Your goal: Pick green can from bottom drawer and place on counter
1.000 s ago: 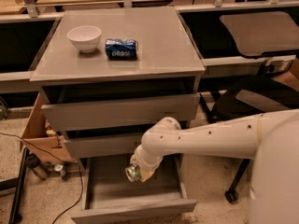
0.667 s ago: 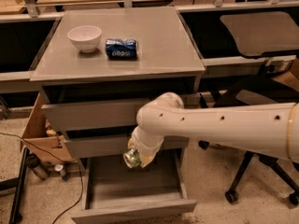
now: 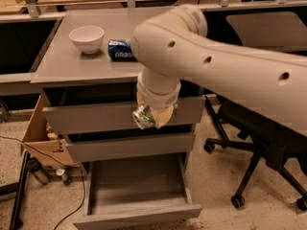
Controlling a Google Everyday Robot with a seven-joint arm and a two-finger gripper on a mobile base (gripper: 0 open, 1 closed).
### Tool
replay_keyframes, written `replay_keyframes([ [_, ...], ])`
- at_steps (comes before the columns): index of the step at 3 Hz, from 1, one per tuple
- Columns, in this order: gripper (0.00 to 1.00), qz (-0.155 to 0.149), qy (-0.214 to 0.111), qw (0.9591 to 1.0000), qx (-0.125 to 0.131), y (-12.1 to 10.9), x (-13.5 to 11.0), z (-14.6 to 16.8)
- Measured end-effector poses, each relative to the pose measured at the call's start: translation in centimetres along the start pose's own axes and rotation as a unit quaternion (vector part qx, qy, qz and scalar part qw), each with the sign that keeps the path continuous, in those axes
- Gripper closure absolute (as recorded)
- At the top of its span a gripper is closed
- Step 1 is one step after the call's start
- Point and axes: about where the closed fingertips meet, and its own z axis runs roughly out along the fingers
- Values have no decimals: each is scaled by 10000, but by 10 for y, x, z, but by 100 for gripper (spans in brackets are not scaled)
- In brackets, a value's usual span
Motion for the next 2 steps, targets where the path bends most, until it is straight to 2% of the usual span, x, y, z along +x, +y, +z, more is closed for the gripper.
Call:
replay_keyframes([
  [1, 100, 137, 380, 9992, -42, -17, 25, -61],
  [2, 100, 184, 617, 9978, 175, -57, 46, -89],
])
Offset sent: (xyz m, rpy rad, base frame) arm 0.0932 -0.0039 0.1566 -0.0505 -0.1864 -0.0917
